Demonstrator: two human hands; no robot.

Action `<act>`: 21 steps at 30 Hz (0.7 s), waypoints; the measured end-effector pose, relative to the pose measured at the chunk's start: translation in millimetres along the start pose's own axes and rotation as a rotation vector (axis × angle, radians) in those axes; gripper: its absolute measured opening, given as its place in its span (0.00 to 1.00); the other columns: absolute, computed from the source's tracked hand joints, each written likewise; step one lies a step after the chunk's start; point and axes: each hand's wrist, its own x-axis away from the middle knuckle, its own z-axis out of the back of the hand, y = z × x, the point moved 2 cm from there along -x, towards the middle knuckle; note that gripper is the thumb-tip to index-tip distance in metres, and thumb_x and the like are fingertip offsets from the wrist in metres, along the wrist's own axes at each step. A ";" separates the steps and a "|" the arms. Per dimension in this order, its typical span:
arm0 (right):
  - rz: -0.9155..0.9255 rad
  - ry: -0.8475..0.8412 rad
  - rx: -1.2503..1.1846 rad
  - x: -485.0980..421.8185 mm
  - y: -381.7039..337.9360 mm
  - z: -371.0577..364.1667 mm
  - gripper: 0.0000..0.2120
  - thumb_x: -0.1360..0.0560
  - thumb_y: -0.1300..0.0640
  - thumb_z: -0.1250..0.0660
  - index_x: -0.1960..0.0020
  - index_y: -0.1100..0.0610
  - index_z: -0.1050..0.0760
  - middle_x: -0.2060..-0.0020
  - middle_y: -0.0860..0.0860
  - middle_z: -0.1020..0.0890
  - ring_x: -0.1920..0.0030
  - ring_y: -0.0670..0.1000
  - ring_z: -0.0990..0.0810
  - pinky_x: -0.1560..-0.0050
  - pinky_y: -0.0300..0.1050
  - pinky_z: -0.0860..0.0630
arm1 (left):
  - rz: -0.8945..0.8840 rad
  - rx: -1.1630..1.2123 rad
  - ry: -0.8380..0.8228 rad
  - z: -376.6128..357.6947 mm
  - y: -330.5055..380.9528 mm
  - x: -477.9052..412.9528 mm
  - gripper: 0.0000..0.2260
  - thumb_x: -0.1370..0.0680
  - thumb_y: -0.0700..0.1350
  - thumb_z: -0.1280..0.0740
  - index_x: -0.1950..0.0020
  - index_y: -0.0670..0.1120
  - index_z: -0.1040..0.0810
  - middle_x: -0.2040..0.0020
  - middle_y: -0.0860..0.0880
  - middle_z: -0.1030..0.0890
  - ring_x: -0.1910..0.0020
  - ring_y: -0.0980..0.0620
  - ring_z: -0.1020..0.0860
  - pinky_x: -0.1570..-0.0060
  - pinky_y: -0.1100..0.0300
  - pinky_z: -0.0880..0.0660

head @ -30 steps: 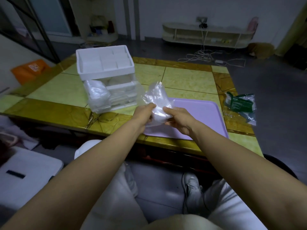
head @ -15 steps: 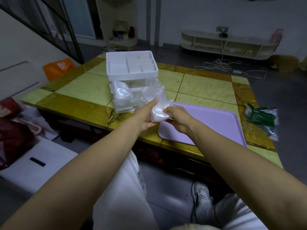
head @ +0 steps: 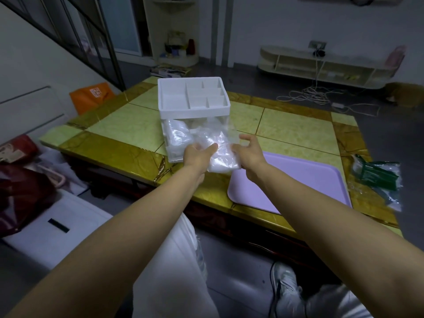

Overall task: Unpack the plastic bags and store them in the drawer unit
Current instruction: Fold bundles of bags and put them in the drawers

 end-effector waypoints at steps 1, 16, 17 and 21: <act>0.063 -0.005 0.020 0.3 -1.8 -0.1 0.22 0.24 0.65 0.39 0.33 0.51 0.37 0.52 0.56 0.21 0.58 0.56 0.21 0.57 0.50 0.22 | 0.024 0.023 -0.004 0.6 0.3 0.1 0.10 0.26 0.44 0.28 0.50 0.40 0.24 0.48 0.41 0.19 0.50 0.43 0.19 0.48 0.50 0.21; 0.310 -0.330 0.329 8.3 -3.2 19.3 0.16 0.31 0.50 0.25 0.54 0.62 0.20 0.62 0.53 0.19 0.62 0.49 0.23 0.58 0.46 0.28 | -0.173 -0.029 0.047 -15.1 16.0 8.0 0.22 0.26 0.45 0.29 0.36 0.39 0.31 0.48 0.47 0.25 0.51 0.51 0.25 0.53 0.62 0.29; 0.317 -0.313 0.315 5.9 -5.6 18.3 0.18 0.32 0.50 0.25 0.56 0.66 0.21 0.64 0.57 0.21 0.64 0.51 0.25 0.60 0.46 0.31 | -0.198 -0.030 0.038 -14.5 19.8 9.0 0.22 0.25 0.45 0.29 0.36 0.40 0.32 0.48 0.46 0.25 0.52 0.51 0.25 0.56 0.64 0.28; 0.285 -0.256 0.253 -6.0 -21.0 10.4 0.14 0.31 0.53 0.25 0.51 0.61 0.18 0.47 0.52 0.19 0.49 0.50 0.20 0.47 0.47 0.23 | -0.253 -0.004 0.040 -6.8 35.9 4.0 0.20 0.25 0.47 0.29 0.37 0.42 0.31 0.52 0.49 0.23 0.55 0.54 0.23 0.58 0.68 0.28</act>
